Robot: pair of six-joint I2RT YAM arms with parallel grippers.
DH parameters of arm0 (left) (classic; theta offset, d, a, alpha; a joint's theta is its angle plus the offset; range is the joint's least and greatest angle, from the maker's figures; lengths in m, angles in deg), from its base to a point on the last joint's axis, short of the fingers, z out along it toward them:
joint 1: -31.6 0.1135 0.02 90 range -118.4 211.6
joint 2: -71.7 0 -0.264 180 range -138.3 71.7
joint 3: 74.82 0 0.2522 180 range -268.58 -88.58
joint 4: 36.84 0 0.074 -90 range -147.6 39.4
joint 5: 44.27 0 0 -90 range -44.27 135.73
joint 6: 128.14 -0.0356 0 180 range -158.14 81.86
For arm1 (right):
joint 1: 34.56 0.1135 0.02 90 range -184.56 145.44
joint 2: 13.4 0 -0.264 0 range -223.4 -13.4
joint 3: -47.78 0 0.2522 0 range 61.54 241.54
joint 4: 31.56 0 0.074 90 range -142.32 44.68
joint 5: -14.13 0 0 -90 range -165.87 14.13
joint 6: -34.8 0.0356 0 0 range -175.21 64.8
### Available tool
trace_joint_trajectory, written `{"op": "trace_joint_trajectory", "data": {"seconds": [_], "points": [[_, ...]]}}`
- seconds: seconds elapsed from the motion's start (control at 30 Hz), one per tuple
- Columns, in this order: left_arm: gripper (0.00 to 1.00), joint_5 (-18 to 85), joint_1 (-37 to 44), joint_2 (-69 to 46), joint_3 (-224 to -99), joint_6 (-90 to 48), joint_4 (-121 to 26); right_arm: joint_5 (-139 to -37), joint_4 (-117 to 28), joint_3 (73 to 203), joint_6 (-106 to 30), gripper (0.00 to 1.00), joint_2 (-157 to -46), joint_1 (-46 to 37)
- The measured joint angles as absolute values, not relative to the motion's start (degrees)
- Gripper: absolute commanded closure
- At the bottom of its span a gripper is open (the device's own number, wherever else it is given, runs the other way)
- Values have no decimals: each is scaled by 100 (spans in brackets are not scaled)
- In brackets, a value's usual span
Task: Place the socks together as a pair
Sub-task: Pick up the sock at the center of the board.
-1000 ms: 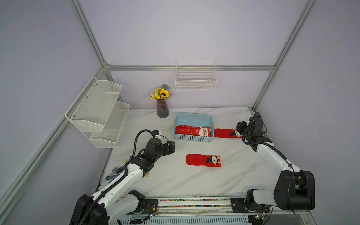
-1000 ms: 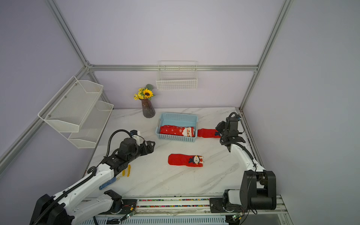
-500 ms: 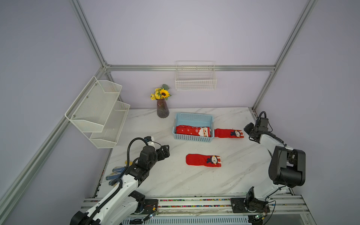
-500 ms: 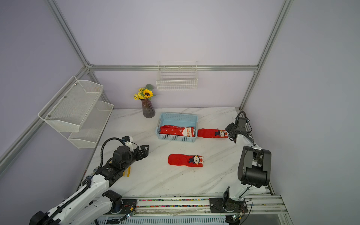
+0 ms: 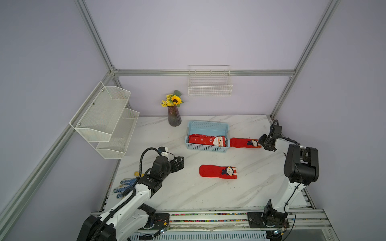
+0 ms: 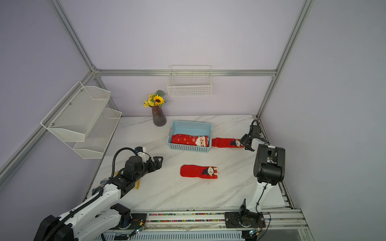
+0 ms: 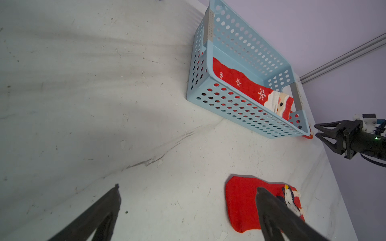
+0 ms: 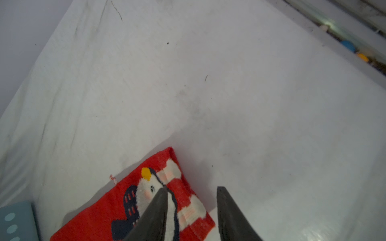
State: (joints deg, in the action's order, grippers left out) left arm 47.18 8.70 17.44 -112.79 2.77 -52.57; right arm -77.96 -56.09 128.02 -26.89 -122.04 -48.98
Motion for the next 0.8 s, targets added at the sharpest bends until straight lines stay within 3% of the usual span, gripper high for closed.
{"op": "trace_joint_trajectory", "data": {"seconds": [0.4, 0.57, 0.67, 0.8], "points": [[1, 4273, 870, 1674, -11279, 275, -5161, -8056, -5593, 12804, -2890, 62, -12422, -4898], [0, 3912, 870, 1375, -11279, 279, -5091, -8174, -5565, 12802, -2886, 79, -12442, -4898], [0, 3685, 870, 1167, -11279, 296, -5026, -8220, -5563, 12795, -2910, 100, -12442, -4900], [4, 3483, 870, 1034, -11279, 342, -4995, -8198, -5576, 12708, -2851, 100, -12368, -4898]]}}
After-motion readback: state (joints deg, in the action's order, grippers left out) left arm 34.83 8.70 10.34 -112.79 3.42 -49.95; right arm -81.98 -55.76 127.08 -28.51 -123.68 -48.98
